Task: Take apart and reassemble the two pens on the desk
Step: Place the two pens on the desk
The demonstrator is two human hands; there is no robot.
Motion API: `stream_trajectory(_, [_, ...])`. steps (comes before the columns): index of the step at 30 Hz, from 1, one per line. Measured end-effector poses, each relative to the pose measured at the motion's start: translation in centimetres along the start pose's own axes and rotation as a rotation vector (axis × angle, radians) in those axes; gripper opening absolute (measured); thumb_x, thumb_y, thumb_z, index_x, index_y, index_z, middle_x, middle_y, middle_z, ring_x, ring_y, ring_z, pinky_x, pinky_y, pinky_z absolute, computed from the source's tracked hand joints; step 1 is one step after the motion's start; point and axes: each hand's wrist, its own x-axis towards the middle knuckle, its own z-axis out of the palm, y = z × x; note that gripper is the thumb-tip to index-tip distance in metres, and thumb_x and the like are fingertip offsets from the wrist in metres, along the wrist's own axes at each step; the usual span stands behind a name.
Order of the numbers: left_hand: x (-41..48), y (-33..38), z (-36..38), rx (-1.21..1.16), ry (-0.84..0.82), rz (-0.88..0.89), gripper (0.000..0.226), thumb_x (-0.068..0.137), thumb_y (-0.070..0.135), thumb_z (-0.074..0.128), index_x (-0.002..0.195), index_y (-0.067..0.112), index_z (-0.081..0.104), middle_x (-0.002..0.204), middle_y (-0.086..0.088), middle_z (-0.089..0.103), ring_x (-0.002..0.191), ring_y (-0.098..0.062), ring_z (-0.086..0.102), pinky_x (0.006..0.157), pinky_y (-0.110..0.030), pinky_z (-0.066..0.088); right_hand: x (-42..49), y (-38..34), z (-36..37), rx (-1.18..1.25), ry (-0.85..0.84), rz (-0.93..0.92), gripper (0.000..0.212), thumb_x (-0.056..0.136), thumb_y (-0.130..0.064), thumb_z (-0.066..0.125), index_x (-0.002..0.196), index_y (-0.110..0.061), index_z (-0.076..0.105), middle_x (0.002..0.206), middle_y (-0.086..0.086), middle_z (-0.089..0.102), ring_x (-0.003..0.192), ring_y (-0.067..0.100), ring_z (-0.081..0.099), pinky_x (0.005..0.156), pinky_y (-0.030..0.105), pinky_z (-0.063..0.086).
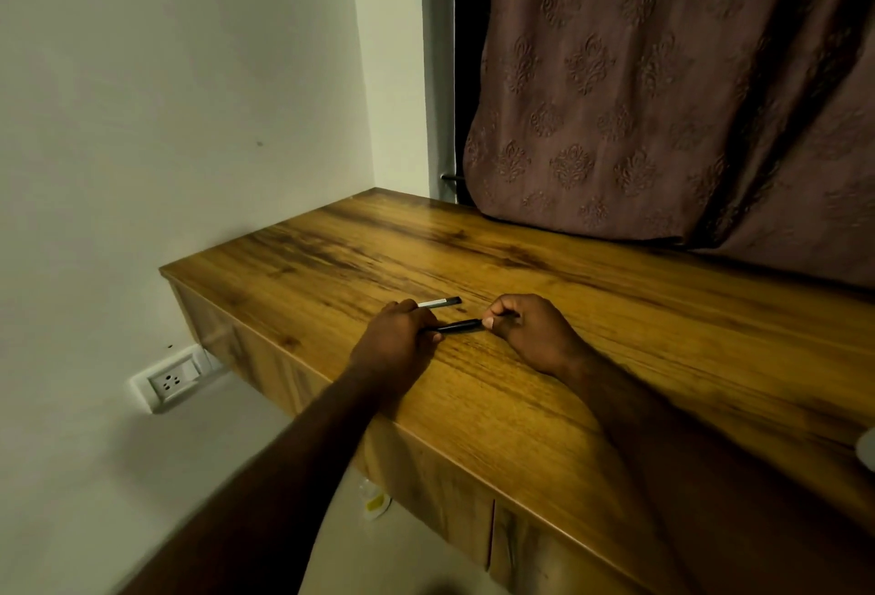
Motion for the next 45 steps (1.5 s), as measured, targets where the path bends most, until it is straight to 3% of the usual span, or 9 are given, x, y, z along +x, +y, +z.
stream_trajectory(4, [0.3,1.5,0.8,-0.112,0.056,0.000,0.011,0.084,0.015,0.059,0.086,0.011,0.069,0.087,-0.009,0.068,0.078,-0.023,0.061,0.071,-0.032,0.050,-0.3,-0.3,-0.6,0.212,0.004,-0.004,0.015,0.090,-0.016,0.063,0.078,-0.024,0.066,0.072,-0.006,0.067,0.066,0.007,0.056,0.065,0.026,0.044])
stream_trajectory(10, [0.3,1.5,1.1,-0.104,0.053,0.100,0.034,0.089,0.035,0.046,0.077,0.012,0.068,0.074,-0.005,0.066,0.069,-0.021,0.060,0.063,-0.030,0.046,-0.5,-0.3,-0.9,0.336,-0.033,0.027,0.015,0.088,-0.006,0.064,0.079,-0.018,0.066,0.071,0.000,0.066,0.056,0.003,0.054,0.057,0.021,0.046])
stream_trajectory(15, [0.1,1.7,1.1,-0.063,0.074,0.115,0.033,0.092,0.038,0.046,0.086,0.015,0.069,0.086,-0.007,0.068,0.076,-0.023,0.063,0.066,-0.031,0.049,-0.4,-0.2,-1.4,0.474,-0.013,0.047,0.010,0.088,0.002,0.061,0.084,-0.005,0.067,0.068,0.004,0.066,0.049,0.003,0.058,0.051,0.015,0.047])
stream_trajectory(20, [-0.1,1.8,1.1,-0.055,0.073,0.100,0.024,0.091,0.033,0.052,0.088,0.016,0.069,0.088,-0.007,0.069,0.078,-0.024,0.065,0.068,-0.033,0.052,-0.4,-0.1,-1.2,0.463,-0.012,0.064,0.014,0.088,0.001,0.061,0.081,-0.010,0.067,0.063,0.001,0.067,0.051,0.003,0.061,0.048,0.014,0.043])
stream_trajectory(24, [-0.4,2.0,0.6,-0.035,0.173,0.093,0.012,0.089,0.022,0.066,0.095,0.014,0.072,0.091,-0.008,0.071,0.077,-0.020,0.065,0.067,-0.015,0.039,-0.5,0.3,-2.0,0.628,0.073,0.117,0.009,0.090,0.003,0.058,0.087,-0.001,0.065,0.070,0.011,0.064,0.051,0.006,0.063,0.051,0.018,0.053])
stream_trajectory(26, [-0.4,2.0,0.6,-0.017,0.171,0.075,0.013,0.088,0.023,0.066,0.095,0.014,0.072,0.094,-0.008,0.071,0.079,-0.022,0.066,0.068,-0.016,0.037,-0.5,0.5,-2.1,0.660,0.079,0.132,0.007,0.091,0.003,0.057,0.091,0.002,0.064,0.072,0.012,0.065,0.051,0.007,0.063,0.053,0.019,0.055])
stream_trajectory(35, [-0.3,1.7,0.8,-0.030,0.140,0.081,0.027,0.089,0.028,0.063,0.114,0.019,0.067,0.098,-0.006,0.067,0.083,-0.020,0.063,0.075,-0.028,0.049,-0.2,0.7,-1.5,0.541,0.127,0.129,0.015,0.089,0.005,0.058,0.099,0.002,0.069,0.075,0.005,0.067,0.062,0.010,0.062,0.059,0.018,0.053])
stream_trajectory(40, [0.0,1.5,0.8,0.027,0.078,0.060,0.018,0.088,0.028,0.061,0.098,0.017,0.072,0.095,-0.010,0.064,0.080,-0.023,0.061,0.073,-0.035,0.053,-0.1,1.3,-1.7,-0.027,0.283,-0.010,0.021,0.088,-0.002,0.057,0.100,-0.008,0.074,0.099,0.006,0.072,0.092,0.019,0.066,0.088,0.031,0.052])
stream_trajectory(45, [0.0,1.2,0.9,0.074,0.016,0.049,0.023,0.085,0.028,0.054,0.100,0.025,0.072,0.097,-0.010,0.064,0.088,-0.025,0.059,0.078,-0.037,0.052,0.1,2.1,-2.6,-0.285,0.304,0.012,0.027,0.088,-0.005,0.053,0.103,-0.012,0.074,0.106,0.006,0.068,0.102,0.025,0.063,0.091,0.036,0.051])
